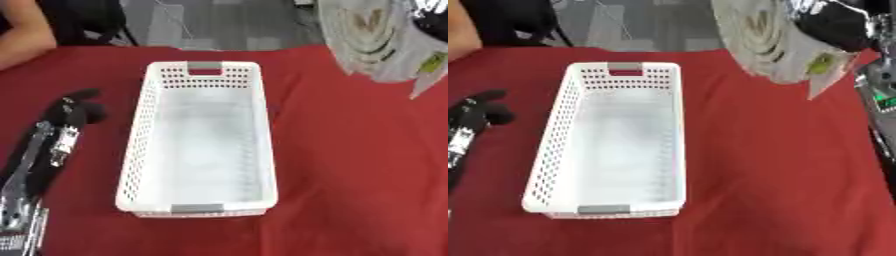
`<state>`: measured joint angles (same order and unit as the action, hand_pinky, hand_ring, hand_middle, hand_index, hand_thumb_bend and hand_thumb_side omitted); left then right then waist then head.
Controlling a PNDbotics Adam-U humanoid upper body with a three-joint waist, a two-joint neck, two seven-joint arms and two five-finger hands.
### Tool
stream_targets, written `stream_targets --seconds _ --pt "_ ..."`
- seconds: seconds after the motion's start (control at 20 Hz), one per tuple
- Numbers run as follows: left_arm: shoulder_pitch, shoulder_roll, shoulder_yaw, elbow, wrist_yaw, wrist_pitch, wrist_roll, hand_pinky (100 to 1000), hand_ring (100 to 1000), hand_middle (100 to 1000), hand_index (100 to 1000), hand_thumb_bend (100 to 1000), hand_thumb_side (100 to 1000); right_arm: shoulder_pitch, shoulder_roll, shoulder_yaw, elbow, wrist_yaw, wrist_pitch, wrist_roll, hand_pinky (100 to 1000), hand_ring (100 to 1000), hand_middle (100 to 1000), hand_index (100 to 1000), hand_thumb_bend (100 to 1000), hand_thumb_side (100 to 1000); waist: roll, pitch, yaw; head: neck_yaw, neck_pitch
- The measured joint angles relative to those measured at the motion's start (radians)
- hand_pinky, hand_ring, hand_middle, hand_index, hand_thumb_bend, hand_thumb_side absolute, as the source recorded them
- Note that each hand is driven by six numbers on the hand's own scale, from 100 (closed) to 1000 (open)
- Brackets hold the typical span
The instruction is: Pick up objects on the table and place them in the box.
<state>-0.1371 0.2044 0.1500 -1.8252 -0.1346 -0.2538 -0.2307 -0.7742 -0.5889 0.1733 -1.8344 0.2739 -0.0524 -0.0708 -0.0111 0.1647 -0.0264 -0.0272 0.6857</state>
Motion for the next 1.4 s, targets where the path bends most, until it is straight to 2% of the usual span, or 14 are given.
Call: stream_targets --seconds 0.2,0.25,0.7,0.75,0.8,0.85,0.9,0.95,1.0,1.05,1.1,1.15,1.2,1.4 --pt "-0.001 0.0 -0.005 0.0 0.0 0.001 -0.005 742 663 860 735 100 849 -0.076 0.013 0.062 0.048 0.012 -0.039 0.062 100 100 121 282 100 100 -0.003 0.0 0.007 -0.008 -0.001" --pt "-0.002 0.0 -0.006 0.0 0.0 0.001 -0.006 742 664 860 735 100 855 -0.097 0.025 0.078 0.067 0.019 -0.051 0.08 100 100 125 286 100 220 -0.003 0.0 0.01 -0.009 -0.001" --pt "-0.011 -0.001 -0.018 0.0 0.007 -0.002 -0.019 742 664 860 734 100 854 -0.202 0.211 0.179 0.351 0.163 -0.233 0.249 100 116 242 398 100 358 0.006 0.006 0.031 -0.045 -0.01" --pt "-0.014 -0.001 -0.019 0.0 0.008 -0.003 -0.02 742 664 860 734 100 844 -0.204 0.234 0.185 0.388 0.187 -0.258 0.261 100 129 254 409 100 231 0.007 0.006 0.033 -0.049 -0.01" --pt "-0.016 -0.001 -0.019 0.001 0.009 -0.004 -0.021 742 664 860 734 100 854 -0.208 0.256 0.19 0.424 0.21 -0.284 0.273 100 201 335 483 100 440 0.009 0.006 0.034 -0.052 -0.01" --pt "-0.016 -0.001 -0.021 0.001 0.009 -0.004 -0.022 742 664 860 734 100 854 -0.214 0.276 0.196 0.457 0.231 -0.312 0.286 100 201 335 483 100 440 0.011 0.007 0.034 -0.053 -0.01" --pt "-0.016 -0.001 -0.023 0.001 0.009 -0.005 -0.023 742 664 860 734 100 854 -0.217 0.293 0.201 0.486 0.251 -0.338 0.301 100 419 502 648 100 614 0.011 0.007 0.034 -0.055 -0.01" --pt "-0.016 -0.001 -0.024 0.001 0.009 -0.004 -0.023 742 664 860 734 100 854 -0.22 0.309 0.209 0.515 0.271 -0.366 0.322 100 306 420 558 100 568 0.011 0.007 0.034 -0.059 -0.01" --pt "-0.017 -0.001 -0.024 0.001 0.009 -0.004 -0.025 742 664 860 734 100 854 -0.22 0.322 0.215 0.539 0.289 -0.392 0.346 291 627 722 809 149 770 0.011 0.007 0.034 -0.061 -0.01" --pt "-0.017 -0.001 -0.024 0.001 0.009 -0.004 -0.026 742 664 860 734 100 854 -0.22 0.331 0.223 0.559 0.308 -0.419 0.377 443 700 778 857 245 784 0.012 0.007 0.034 -0.061 -0.01" --pt "-0.017 -0.001 -0.024 0.002 0.009 -0.004 -0.027 742 664 860 733 100 854 -0.22 0.338 0.232 0.576 0.326 -0.444 0.416 928 915 979 1000 541 783 0.012 0.007 0.034 -0.061 -0.01" --pt "-0.017 -0.001 -0.024 0.002 0.009 -0.004 -0.029 742 664 860 734 100 854 -0.219 0.343 0.242 0.594 0.35 -0.47 0.475 718 806 877 946 380 779 0.013 0.007 0.034 -0.061 -0.01" --pt "-0.017 -0.001 -0.024 0.003 0.009 -0.004 -0.029 742 664 860 733 100 854 -0.219 0.346 0.246 0.603 0.368 -0.489 0.527 1000 983 1000 1000 665 806 0.014 0.007 0.033 -0.061 -0.01" --pt "-0.017 -0.001 -0.024 0.003 0.009 -0.004 -0.03 742 664 860 733 100 854 -0.204 0.34 0.237 0.576 0.412 -0.507 0.616 1000 1000 1000 1000 755 918 0.014 0.007 0.024 -0.06 -0.01"
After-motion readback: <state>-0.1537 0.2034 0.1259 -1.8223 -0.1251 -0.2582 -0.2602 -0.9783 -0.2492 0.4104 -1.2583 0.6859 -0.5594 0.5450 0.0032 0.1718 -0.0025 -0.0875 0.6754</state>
